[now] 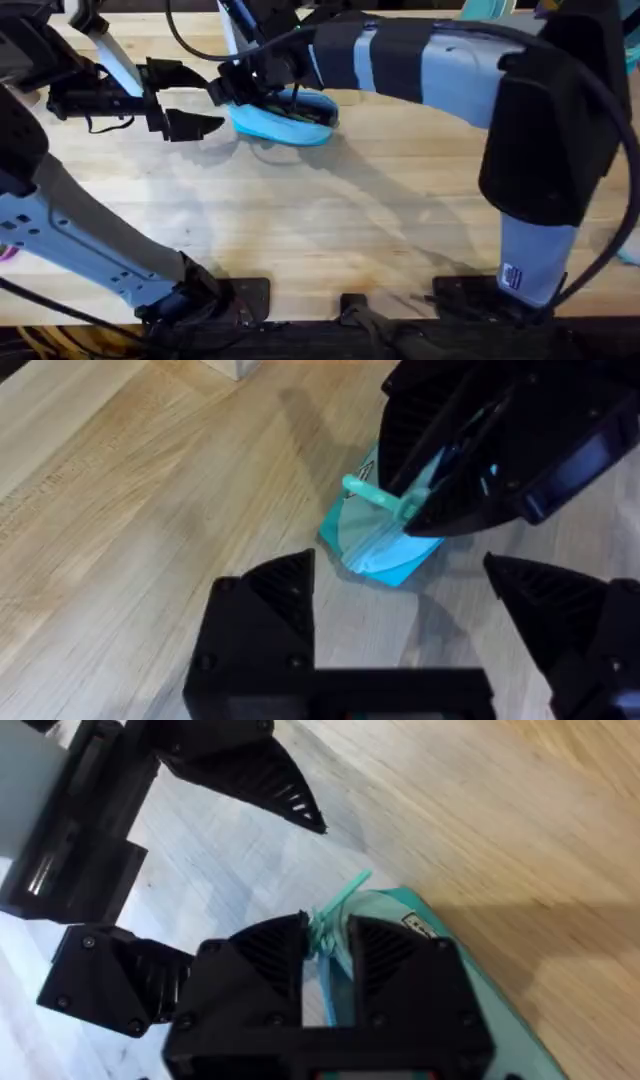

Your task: Unzip the bag, pick up the pens from the table one at a time and place them inside, then zip the bag closed.

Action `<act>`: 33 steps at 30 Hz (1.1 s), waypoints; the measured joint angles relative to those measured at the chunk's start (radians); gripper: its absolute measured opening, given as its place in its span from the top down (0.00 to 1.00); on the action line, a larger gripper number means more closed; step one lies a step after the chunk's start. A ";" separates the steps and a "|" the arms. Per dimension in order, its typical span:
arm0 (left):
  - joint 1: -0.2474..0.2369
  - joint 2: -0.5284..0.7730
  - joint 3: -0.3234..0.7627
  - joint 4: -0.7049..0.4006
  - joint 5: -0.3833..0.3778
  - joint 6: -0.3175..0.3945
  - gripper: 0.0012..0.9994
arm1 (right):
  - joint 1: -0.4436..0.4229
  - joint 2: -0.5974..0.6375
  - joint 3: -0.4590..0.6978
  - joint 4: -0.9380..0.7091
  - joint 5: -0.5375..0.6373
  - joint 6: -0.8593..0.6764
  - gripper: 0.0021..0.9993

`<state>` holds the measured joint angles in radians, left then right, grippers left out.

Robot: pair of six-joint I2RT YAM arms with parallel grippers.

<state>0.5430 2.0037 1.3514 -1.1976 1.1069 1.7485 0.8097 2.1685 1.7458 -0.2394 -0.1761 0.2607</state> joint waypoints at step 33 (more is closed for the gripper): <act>-0.008 0.000 0.000 0.027 0.000 -0.002 0.01 | -0.027 -0.057 0.042 -0.026 0.000 -0.025 0.97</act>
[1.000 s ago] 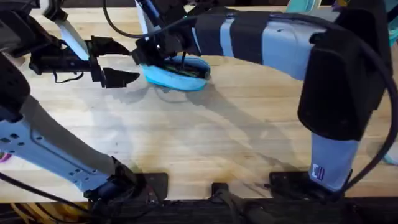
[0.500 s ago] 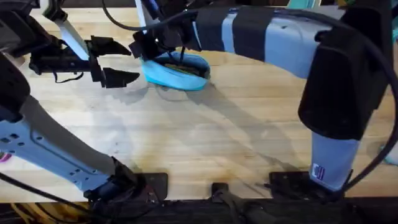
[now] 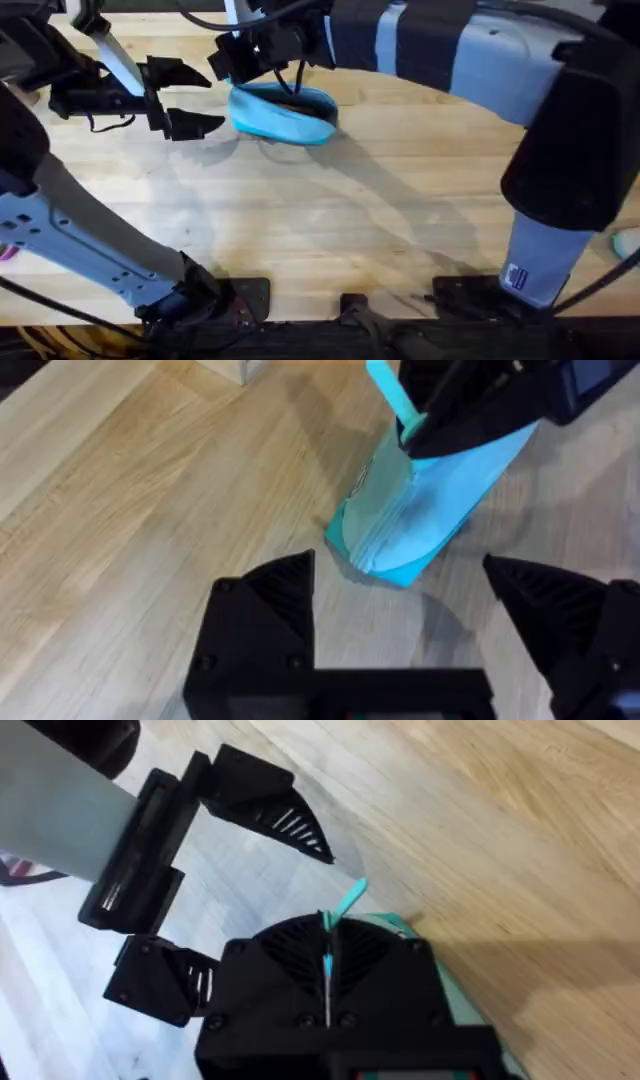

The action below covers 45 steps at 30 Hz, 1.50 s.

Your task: Unzip the bag, pick up the pens from the table one at a time and place them inside, then zip the bag closed.

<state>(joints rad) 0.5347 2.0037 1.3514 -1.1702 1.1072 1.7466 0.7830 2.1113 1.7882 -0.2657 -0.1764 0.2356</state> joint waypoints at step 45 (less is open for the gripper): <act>-0.182 0.000 0.000 0.153 -0.023 -0.161 0.96 | -0.054 -0.010 0.005 -0.204 0.098 0.005 0.97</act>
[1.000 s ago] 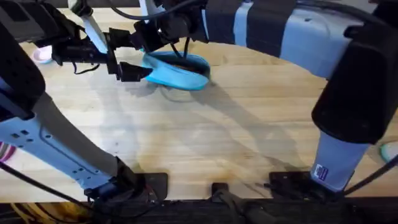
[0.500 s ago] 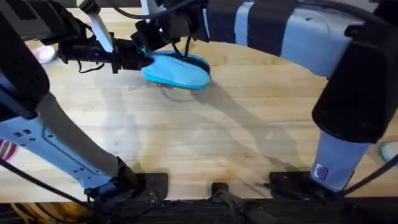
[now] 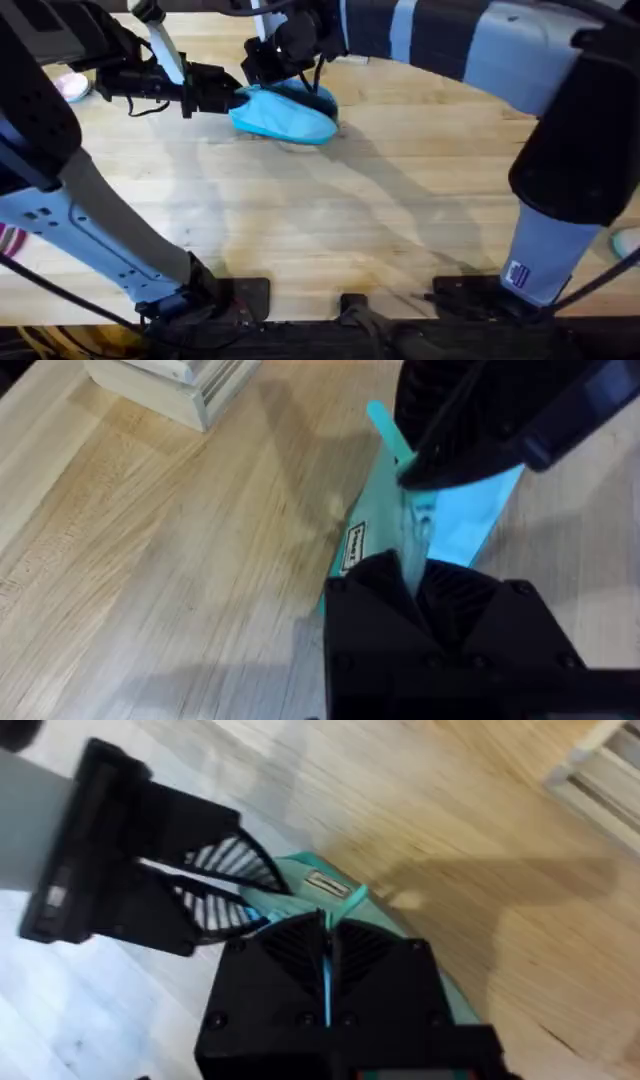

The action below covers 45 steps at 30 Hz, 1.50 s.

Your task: Unzip the bag, pick up the pens from the table one at a time and place them inside, then zip the bag closed.

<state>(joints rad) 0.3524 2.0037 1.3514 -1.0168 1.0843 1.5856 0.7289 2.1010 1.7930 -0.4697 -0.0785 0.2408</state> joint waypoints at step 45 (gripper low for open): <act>-0.027 0.000 0.001 -0.016 0.016 0.000 0.96 | -0.252 -0.093 -0.247 -0.340 0.230 0.312 0.97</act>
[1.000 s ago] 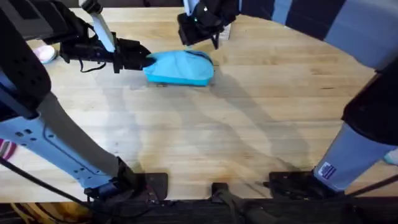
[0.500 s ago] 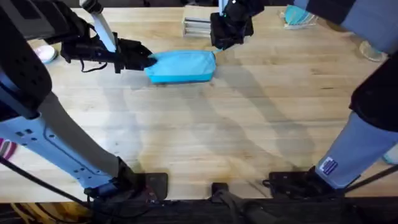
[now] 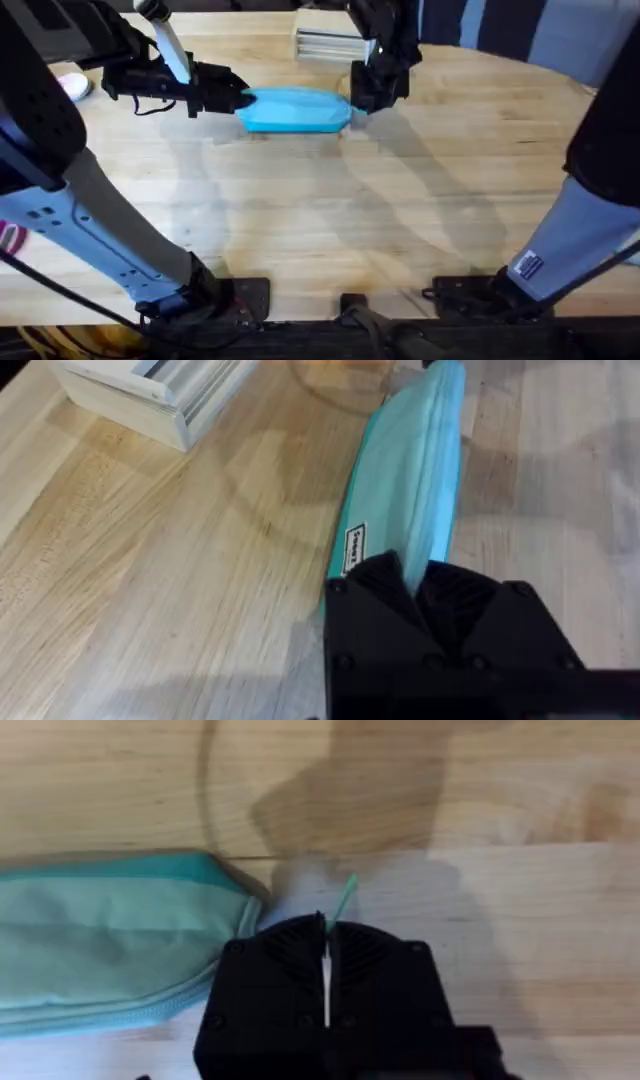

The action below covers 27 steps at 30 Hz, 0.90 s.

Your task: Unzip the bag, pick up the pens from the table one at a time and place them inside, then zip the bag closed.

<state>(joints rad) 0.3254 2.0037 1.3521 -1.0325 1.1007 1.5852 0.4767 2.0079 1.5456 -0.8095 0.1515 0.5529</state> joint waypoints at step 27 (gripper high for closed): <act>0.013 0.000 0.000 0.005 -0.009 0.000 0.96 | -0.023 -0.072 0.187 -0.165 0.018 0.021 0.42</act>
<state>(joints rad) 0.3384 2.0040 1.3521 -1.0275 1.0920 1.5852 0.4539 1.9360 1.7321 -0.9740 0.1695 0.5744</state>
